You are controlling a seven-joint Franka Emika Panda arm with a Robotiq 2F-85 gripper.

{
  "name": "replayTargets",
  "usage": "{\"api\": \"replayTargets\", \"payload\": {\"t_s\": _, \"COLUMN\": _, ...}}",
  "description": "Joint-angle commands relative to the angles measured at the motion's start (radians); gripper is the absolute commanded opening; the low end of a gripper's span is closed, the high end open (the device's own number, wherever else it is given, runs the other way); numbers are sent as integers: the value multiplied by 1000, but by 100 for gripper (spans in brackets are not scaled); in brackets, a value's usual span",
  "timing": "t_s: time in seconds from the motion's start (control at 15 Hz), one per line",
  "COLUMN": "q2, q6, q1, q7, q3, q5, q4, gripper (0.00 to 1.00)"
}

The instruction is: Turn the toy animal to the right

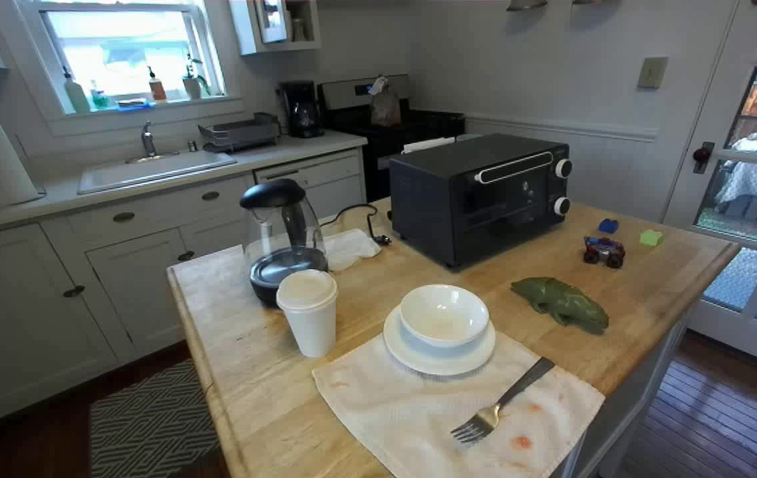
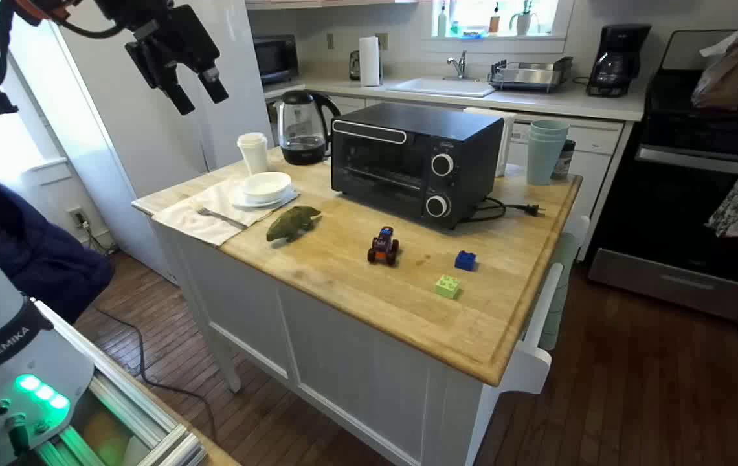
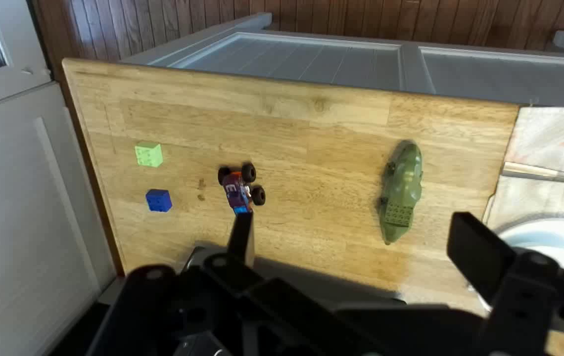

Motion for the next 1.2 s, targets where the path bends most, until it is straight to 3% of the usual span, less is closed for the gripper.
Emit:
{"api": "replayTargets", "payload": {"t_s": 0.0, "q2": 2, "q6": -9, "q1": 8, "q7": 5, "q3": -6, "q5": -6, "q4": -6, "gripper": 100}}
{"api": "replayTargets", "payload": {"t_s": 0.67, "q2": 13, "q6": -9, "q1": 8, "q7": 5, "q3": -6, "q5": -6, "q4": -18, "gripper": 100}}
{"api": "replayTargets", "payload": {"t_s": 1.13, "q2": 262, "q6": 132, "q1": 5, "q7": 1, "q3": -52, "q5": 8, "q4": 59, "gripper": 100}}
